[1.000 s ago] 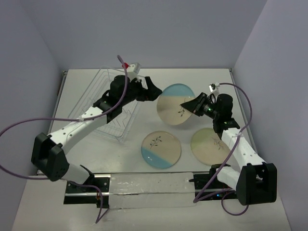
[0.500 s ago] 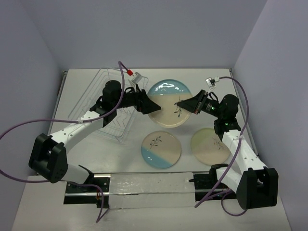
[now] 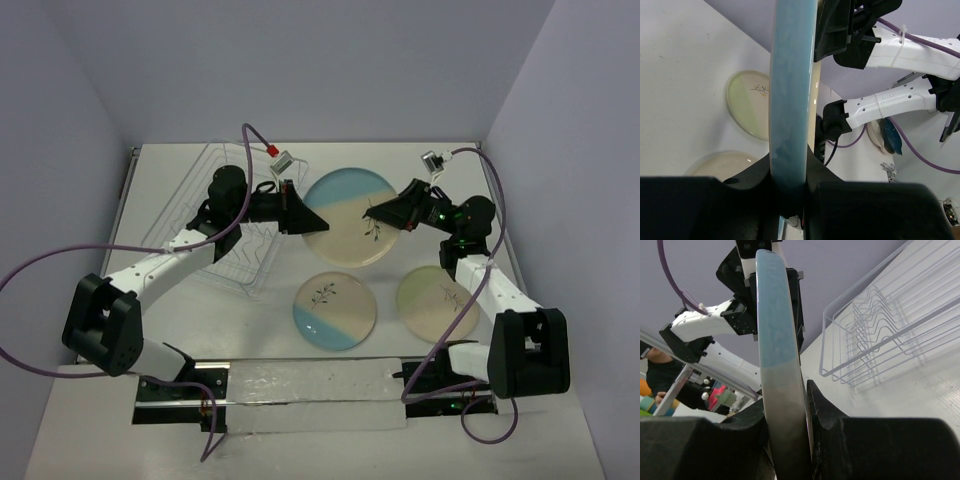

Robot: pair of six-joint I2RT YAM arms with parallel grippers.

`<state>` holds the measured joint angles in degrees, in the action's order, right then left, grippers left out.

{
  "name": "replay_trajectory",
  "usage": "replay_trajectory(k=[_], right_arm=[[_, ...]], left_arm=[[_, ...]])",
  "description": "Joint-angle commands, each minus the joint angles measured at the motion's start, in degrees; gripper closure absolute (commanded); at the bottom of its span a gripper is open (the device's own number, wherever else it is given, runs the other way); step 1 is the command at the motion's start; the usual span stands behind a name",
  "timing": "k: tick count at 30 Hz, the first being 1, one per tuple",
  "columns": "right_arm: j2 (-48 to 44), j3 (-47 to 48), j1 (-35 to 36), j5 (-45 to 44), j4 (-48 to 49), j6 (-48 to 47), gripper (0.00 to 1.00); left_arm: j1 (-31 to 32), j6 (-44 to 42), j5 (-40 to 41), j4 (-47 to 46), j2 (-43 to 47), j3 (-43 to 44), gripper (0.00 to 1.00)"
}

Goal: Load the plates into the dish rack

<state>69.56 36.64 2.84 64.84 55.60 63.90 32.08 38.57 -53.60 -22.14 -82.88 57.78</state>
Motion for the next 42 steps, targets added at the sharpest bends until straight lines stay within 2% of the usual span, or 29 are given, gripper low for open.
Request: replay_trajectory(k=[1,2,6,8,12,20,23,25,29,31,32,34,36,42], right_arm=[[0.40,3.87,1.90,-2.61,0.48,3.72,1.00],[-0.08,4.65,1.90,-3.66,-2.52,-0.30,0.97],[-2.77,8.61,1.82,-9.85,-25.33,-14.60,0.64],[-3.79,10.92,1.90,-13.31,-31.61,-19.50,0.47],[-3.28,13.22,1.80,-17.27,-38.06,-24.13,0.34],[4.33,16.57,1.44,-14.25,-35.47,-22.32,0.30],[4.82,17.53,1.06,-14.58,-35.88,-22.71,0.27],[3.59,17.97,0.50,-16.51,-36.69,-23.57,0.26],[1.88,18.32,-0.80,-19.18,-39.60,-25.42,0.25],[1.38,18.03,-1.60,-19.31,-40.38,-25.75,0.25],[1.37,17.60,-2.38,-19.14,-40.57,-26.01,0.25],[1.37,17.17,-2.65,-19.05,-40.82,-26.18,0.25],[1.37,16.55,-5.06,-19.05,-40.83,-26.19,0.25],[1.45,15.74,-7.05,-19.41,-40.74,-27.49,0.26]], left_arm=[[1.33,-4.47,3.61,-4.95,0.77,0.97,1.00],[1.31,-4.81,5.43,-4.72,1.77,0.66,1.00],[0.87,-5.62,11.01,-3.27,5.81,-0.45,1.00],[0.79,-6.45,12.92,-2.33,8.20,-0.99,1.00],[0.72,-7.24,15.49,-1.65,12.47,-1.84,1.00],[0.64,-9.77,24.03,2.49,19.50,-2.98,1.00],[0.70,-11.58,31.80,7.43,21.27,-2.06,1.00],[0.70,-13.42,42.45,10.67,22.26,-0.82,1.00],[0.56,-18.45,52.27,11.22,24.35,-1.70,1.00],[0.26,-22.25,53.32,11.32,25.13,-1.02,1.00],[-0.51,-24.02,53.25,14.33,24.88,0.11,1.00],[-2.22,-24.42,56.93,15.81,23.95,2.60,1.00],[-5.79,-26.72,57.36,21.45,21.95,6.62,1.00],[-12.87,-38.61,56.00,27.23,20.74,12.13,1.00]])
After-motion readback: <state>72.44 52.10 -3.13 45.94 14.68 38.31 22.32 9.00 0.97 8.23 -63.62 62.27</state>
